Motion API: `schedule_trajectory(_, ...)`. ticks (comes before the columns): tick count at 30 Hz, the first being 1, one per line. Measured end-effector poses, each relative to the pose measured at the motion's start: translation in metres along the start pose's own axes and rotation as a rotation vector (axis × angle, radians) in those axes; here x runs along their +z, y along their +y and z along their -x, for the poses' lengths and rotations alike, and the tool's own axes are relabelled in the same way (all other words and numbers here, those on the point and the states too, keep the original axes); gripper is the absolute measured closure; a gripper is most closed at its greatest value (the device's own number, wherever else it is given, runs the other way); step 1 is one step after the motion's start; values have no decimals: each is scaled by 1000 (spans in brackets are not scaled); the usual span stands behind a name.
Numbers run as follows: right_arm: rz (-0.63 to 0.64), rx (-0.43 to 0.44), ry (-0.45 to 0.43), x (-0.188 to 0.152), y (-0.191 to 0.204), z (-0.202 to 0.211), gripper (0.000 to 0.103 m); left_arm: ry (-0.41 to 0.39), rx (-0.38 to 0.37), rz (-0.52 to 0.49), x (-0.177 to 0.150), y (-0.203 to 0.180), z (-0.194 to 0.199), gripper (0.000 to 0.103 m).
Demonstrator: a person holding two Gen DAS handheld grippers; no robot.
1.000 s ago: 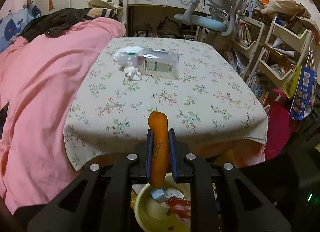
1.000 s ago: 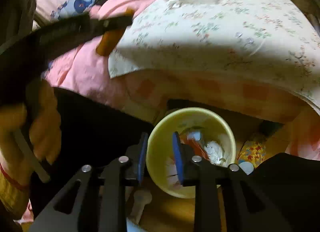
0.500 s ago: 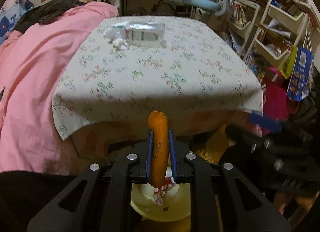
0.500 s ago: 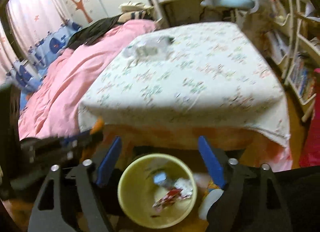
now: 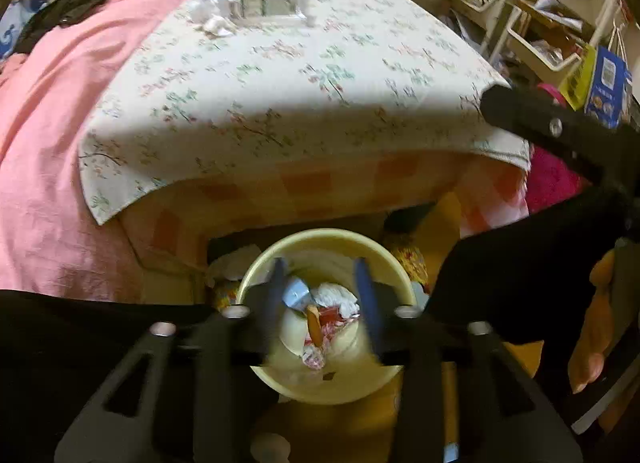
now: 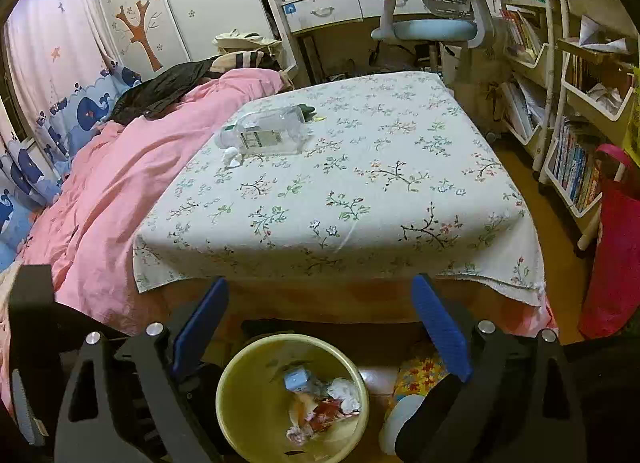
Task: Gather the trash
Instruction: 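Open both grippers over the yellow bin to drop the trash, then move both grippers back to the table toward the plastic bottle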
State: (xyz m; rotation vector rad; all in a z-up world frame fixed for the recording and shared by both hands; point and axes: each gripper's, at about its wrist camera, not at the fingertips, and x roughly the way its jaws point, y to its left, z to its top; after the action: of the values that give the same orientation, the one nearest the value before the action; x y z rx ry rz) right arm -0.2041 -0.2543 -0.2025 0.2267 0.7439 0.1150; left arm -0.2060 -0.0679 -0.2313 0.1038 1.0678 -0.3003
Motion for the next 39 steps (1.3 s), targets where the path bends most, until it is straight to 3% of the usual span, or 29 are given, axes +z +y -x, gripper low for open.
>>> schedule_trajectory(4,9,-16,-8,0,1,2,12,-46,34,37,3,7,8,42)
schedule_trajectory(15,44,-40,-18,-1,6,2,10,-179,108,97,11,19,28,20)
schedule_trajectory(21,78,-50,-18,2,12,-1,9,-230,134,123,16,25,36,17)
schedule_trajectory(27,129,-84,-46,18,23,-2,8,-294,197,88,35,30,47,13)
schedule_trajectory(39,167,-135,-99,57,23,-11,8,-328,252,131,84,58,44,13)
